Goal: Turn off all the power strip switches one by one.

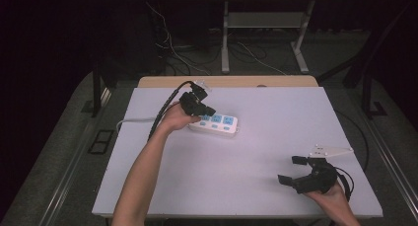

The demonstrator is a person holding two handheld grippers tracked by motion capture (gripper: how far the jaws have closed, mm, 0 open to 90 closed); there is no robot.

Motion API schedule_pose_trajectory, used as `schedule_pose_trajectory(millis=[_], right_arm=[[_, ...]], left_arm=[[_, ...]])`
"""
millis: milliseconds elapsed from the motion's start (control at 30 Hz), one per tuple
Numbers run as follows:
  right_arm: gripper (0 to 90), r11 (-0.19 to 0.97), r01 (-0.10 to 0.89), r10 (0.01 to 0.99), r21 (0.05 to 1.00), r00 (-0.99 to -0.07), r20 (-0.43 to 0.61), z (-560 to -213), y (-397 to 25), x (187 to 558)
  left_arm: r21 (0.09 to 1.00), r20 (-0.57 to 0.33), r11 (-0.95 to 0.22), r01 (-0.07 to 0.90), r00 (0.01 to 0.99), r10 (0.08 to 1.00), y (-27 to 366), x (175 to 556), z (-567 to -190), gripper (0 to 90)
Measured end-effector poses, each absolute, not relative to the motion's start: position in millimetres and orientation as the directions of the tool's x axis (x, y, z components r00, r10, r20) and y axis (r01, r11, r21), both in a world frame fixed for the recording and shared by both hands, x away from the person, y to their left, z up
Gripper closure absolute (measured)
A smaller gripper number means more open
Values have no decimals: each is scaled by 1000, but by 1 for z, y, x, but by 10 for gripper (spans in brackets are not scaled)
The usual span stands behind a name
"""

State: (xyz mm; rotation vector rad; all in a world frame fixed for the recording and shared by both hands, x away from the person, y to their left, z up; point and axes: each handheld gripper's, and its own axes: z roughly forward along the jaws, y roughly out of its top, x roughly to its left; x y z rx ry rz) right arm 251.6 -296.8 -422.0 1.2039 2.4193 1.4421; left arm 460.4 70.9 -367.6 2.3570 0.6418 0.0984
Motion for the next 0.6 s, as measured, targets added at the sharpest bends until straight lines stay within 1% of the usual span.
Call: schedule_pose_trajectory(millis=[600], right_arm=[[1,253,583,656,772,-690,307,-422,-296,252]], left_arm=[[613,-104,-662,431,875,473,63,462,-387,891]])
